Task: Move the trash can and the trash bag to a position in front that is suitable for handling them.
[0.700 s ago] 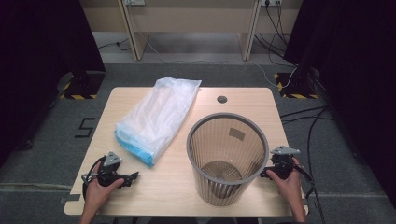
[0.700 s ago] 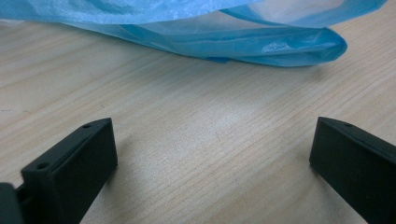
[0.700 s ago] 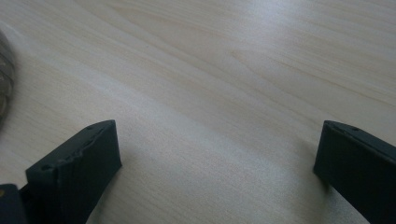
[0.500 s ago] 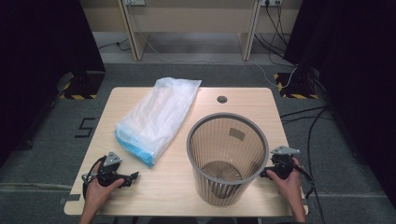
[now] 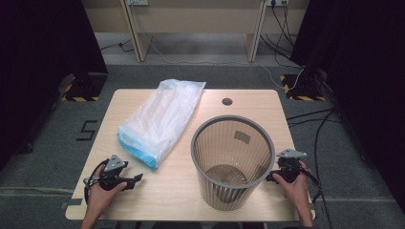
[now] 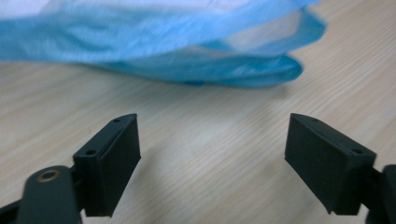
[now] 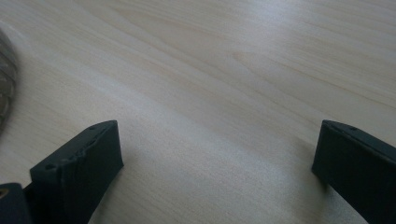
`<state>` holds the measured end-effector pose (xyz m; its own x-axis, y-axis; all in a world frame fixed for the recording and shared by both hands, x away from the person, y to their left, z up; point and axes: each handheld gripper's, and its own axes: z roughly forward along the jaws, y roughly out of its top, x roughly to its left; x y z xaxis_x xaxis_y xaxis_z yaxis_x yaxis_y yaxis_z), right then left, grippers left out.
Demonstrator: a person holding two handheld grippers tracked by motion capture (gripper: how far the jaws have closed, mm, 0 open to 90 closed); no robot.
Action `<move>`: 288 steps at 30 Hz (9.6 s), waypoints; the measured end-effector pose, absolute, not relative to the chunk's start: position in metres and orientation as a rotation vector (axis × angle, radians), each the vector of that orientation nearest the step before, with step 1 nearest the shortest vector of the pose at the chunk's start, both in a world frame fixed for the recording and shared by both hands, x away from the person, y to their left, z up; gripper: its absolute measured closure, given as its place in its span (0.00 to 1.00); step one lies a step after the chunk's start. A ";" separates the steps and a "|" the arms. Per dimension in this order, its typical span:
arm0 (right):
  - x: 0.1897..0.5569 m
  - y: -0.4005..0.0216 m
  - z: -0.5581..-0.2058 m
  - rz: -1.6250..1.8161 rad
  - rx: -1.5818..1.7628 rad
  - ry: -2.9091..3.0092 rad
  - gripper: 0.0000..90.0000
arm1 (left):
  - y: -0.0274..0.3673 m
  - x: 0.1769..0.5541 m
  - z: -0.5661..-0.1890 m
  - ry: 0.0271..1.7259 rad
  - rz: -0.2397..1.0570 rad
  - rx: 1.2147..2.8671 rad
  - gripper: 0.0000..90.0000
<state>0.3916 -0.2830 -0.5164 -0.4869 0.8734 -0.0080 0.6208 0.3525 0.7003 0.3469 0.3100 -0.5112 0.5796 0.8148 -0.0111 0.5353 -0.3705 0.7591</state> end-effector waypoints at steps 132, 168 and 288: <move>0.396 -0.276 -0.517 0.912 1.302 2.250 0.01 | 0.300 0.432 -0.481 0.955 0.516 2.209 0.50; 0.396 -0.275 -0.517 0.913 1.296 2.257 0.01 | 0.255 0.388 -0.496 0.759 0.320 2.327 0.70; 0.314 -0.228 -0.472 0.986 1.179 2.179 0.42 | 0.148 0.349 -0.468 0.868 0.378 1.949 0.26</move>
<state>0.3142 -0.2279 -0.4725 -0.5202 0.8516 -0.0645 0.5136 0.3723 0.7731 0.3491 0.1481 -0.4678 0.7020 0.7069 -0.0863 0.4180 -0.3110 0.8535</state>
